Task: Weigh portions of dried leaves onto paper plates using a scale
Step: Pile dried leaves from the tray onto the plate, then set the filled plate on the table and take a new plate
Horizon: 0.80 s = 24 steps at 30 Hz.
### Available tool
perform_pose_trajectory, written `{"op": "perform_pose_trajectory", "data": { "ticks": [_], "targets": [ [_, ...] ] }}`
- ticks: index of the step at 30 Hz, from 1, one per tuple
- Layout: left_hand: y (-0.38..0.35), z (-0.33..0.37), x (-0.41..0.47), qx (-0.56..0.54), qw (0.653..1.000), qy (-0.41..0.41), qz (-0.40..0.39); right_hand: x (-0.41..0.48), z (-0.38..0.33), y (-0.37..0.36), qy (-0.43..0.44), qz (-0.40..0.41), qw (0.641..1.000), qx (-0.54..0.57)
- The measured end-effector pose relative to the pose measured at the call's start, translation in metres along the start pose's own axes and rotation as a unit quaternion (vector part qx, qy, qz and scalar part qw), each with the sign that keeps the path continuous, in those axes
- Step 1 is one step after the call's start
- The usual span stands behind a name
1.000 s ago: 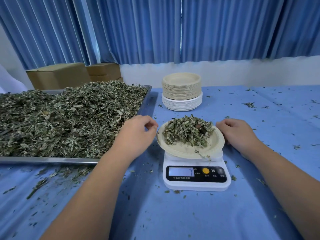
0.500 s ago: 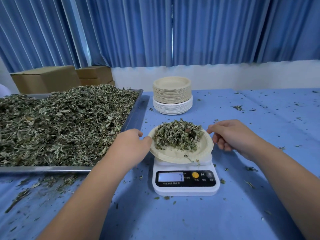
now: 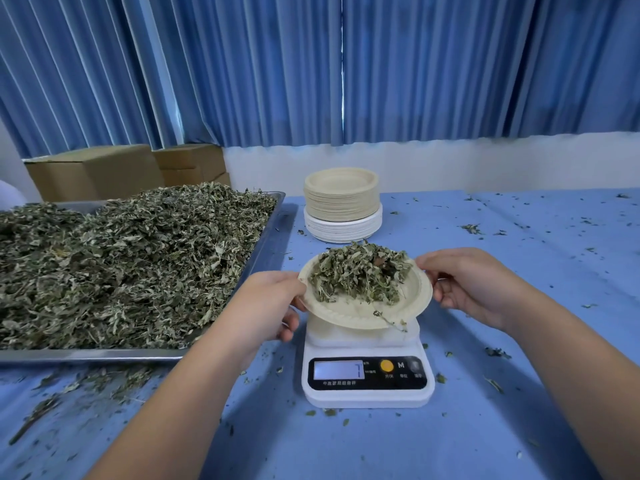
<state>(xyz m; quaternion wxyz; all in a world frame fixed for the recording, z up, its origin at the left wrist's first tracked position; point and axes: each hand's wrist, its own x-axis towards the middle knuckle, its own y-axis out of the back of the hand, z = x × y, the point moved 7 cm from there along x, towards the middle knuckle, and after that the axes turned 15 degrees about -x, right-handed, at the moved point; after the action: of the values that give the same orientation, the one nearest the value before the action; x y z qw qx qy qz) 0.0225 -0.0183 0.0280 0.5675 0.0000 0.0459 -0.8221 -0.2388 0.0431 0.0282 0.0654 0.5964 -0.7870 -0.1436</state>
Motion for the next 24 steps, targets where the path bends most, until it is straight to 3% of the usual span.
{"op": "perform_pose_trajectory", "data": {
  "ticks": [8,17,24],
  "targets": [
    [-0.025,0.013,-0.006,-0.210,0.977,0.002,-0.018,-0.003,-0.011,0.005,0.005,-0.014,0.994,0.105],
    [-0.061,0.045,0.020,-0.203,0.979,0.020,0.001,-0.003,-0.007,0.038,-0.021,0.088,0.977,0.195],
    [-0.107,0.066,0.040,-0.180,0.980,0.036,-0.075,0.016,-0.001,0.074,-0.053,0.137,0.965,0.216]
  ]
}}
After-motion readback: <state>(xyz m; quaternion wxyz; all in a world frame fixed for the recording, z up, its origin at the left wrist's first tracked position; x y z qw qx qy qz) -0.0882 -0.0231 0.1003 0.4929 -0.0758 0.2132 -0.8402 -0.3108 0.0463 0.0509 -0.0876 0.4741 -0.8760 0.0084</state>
